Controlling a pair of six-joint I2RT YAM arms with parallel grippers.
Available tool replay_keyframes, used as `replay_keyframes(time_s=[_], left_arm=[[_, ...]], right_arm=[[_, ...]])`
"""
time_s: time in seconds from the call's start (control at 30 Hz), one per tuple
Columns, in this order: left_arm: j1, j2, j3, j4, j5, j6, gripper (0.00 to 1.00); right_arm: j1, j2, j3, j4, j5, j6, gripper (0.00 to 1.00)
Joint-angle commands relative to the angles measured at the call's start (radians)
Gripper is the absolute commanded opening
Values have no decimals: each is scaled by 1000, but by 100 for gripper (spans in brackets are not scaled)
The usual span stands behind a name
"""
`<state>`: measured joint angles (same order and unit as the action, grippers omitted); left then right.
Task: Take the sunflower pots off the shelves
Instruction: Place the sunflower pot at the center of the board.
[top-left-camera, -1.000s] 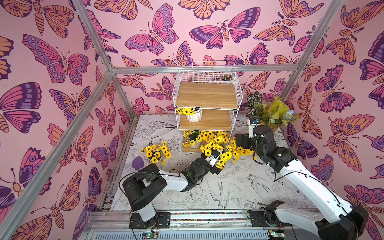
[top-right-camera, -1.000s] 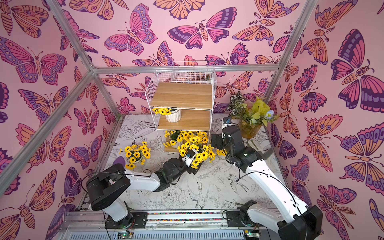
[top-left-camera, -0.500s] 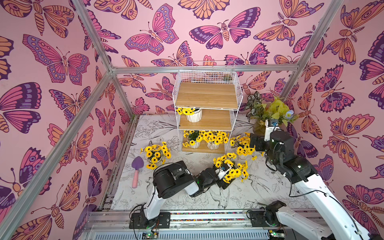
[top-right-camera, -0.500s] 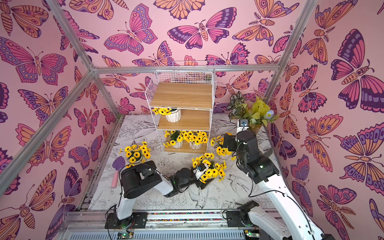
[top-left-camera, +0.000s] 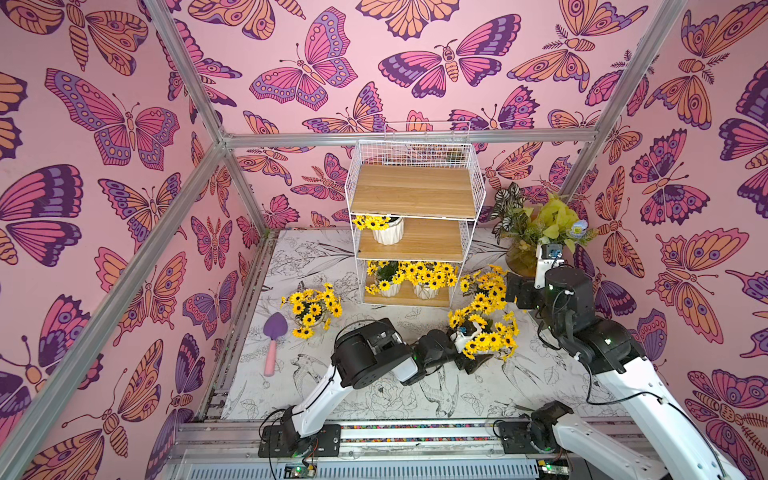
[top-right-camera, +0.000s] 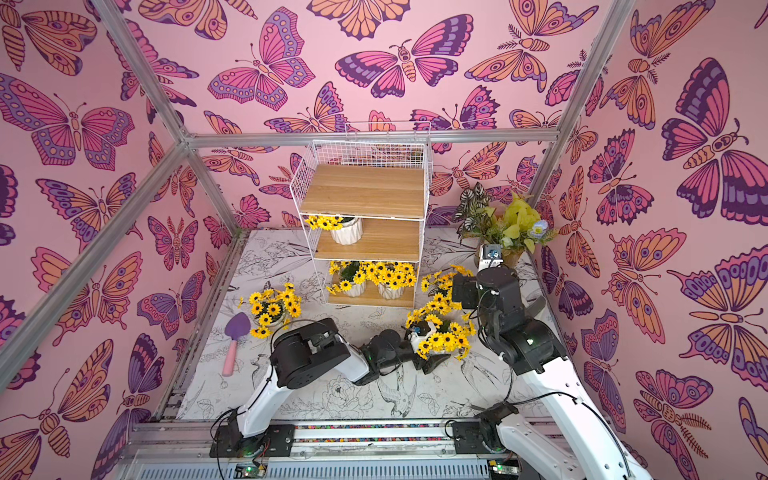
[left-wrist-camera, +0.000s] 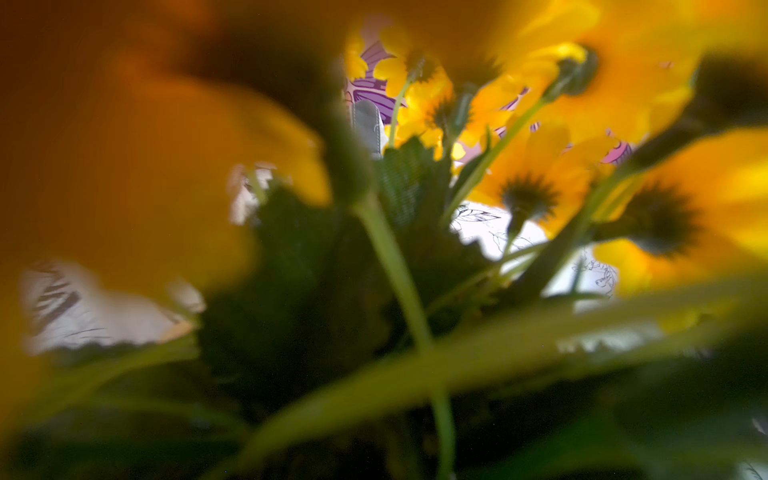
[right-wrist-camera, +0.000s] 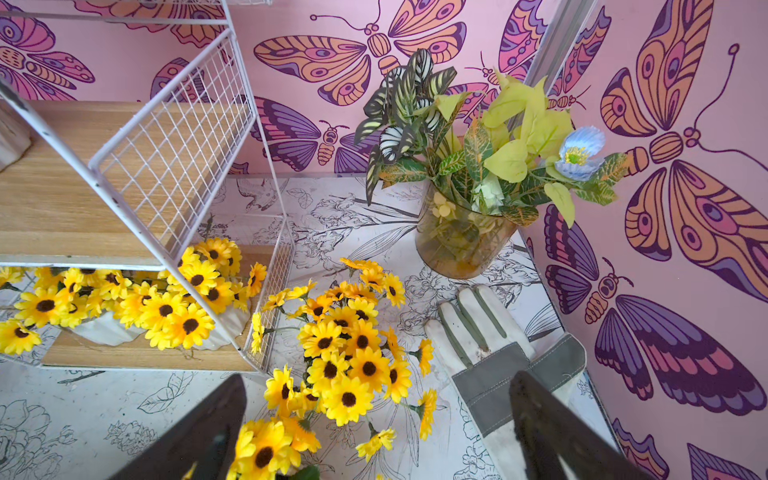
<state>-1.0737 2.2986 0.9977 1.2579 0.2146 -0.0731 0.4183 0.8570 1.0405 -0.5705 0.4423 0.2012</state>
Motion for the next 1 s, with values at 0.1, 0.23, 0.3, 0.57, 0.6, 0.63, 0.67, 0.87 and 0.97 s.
replay_keyframes(time_s=[0.1,0.23,0.3,0.57,0.6,0.63,0.67,0.87,0.97], left_arm=[[-3,77,146,0,85,-30,35],[-2,127,220,-53,111,-37,35],[-3,145,250,-81,128,-40,37],[0,107,177,-56,120,-56,100],[1,99,163,-48,120,-56,100],[3,92,150,-35,124,-56,100],[4,80,136,-32,127,-58,100],[8,-1,71,-101,135,-37,99],[8,-25,63,-157,133,-18,100]], right_arm=[[-8,-6,22,-35,9,3,99],[-9,-12,14,-38,9,4,99],[-9,-16,8,-38,9,6,99],[-8,-18,-18,-25,-14,-3,99],[-9,-15,-20,-21,-18,-3,99],[-9,-14,-22,-20,-23,-3,99],[-8,-12,-23,-18,-29,-3,99],[-8,9,-16,-9,-64,-2,99],[-9,29,-7,-3,-82,-4,99]])
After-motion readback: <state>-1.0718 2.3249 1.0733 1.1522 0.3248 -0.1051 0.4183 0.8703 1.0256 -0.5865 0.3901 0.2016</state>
